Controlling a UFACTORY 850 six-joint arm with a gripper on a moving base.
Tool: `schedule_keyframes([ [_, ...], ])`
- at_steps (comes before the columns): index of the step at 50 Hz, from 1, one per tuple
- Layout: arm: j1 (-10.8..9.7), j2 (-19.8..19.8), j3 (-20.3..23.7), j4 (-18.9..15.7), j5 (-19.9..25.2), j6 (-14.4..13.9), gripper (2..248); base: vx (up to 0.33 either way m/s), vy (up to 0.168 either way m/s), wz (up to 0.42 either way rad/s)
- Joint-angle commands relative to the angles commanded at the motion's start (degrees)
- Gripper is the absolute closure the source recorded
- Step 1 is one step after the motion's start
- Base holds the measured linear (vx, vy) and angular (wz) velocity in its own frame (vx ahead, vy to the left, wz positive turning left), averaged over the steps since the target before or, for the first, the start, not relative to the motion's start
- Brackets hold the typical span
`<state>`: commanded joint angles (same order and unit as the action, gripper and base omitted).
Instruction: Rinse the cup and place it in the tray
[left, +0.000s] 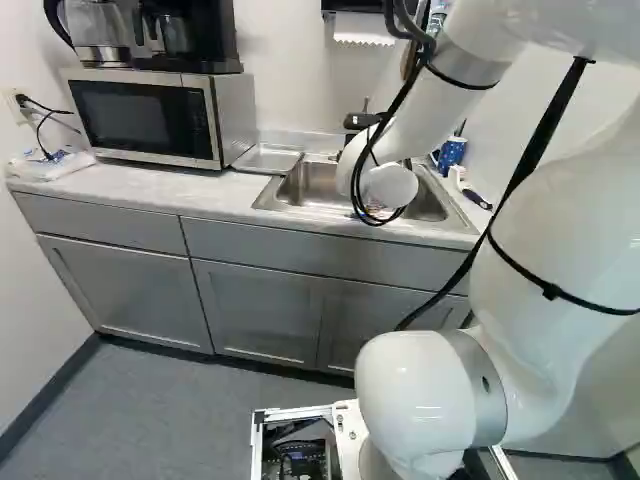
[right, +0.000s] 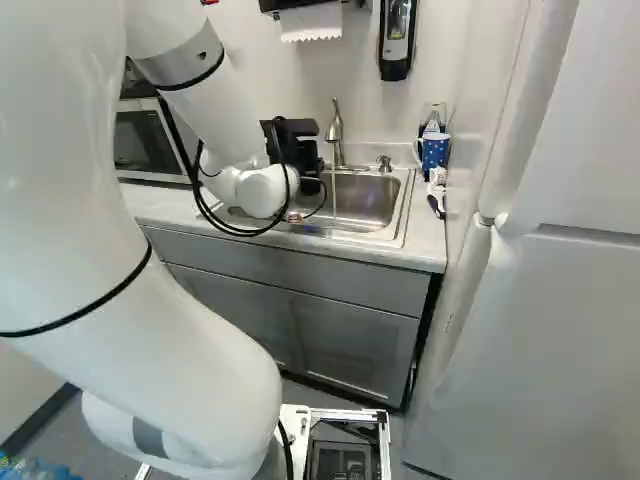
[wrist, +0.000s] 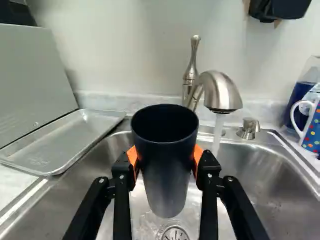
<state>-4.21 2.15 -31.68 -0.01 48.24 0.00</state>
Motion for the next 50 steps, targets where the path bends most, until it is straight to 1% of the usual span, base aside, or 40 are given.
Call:
schedule_keyframes([
  [24,-3.55,-2.73,-0.16,0.0,0.0,0.0,127,0.0,0.0,0.0],
  [39,-5.51,-3.3,-0.74,0.0,0.0,0.0,127,0.0,0.0,0.0],
  [50,-5.99,-3.64,-1.09,0.0,0.0,0.0,127,0.0,0.0,0.0],
])
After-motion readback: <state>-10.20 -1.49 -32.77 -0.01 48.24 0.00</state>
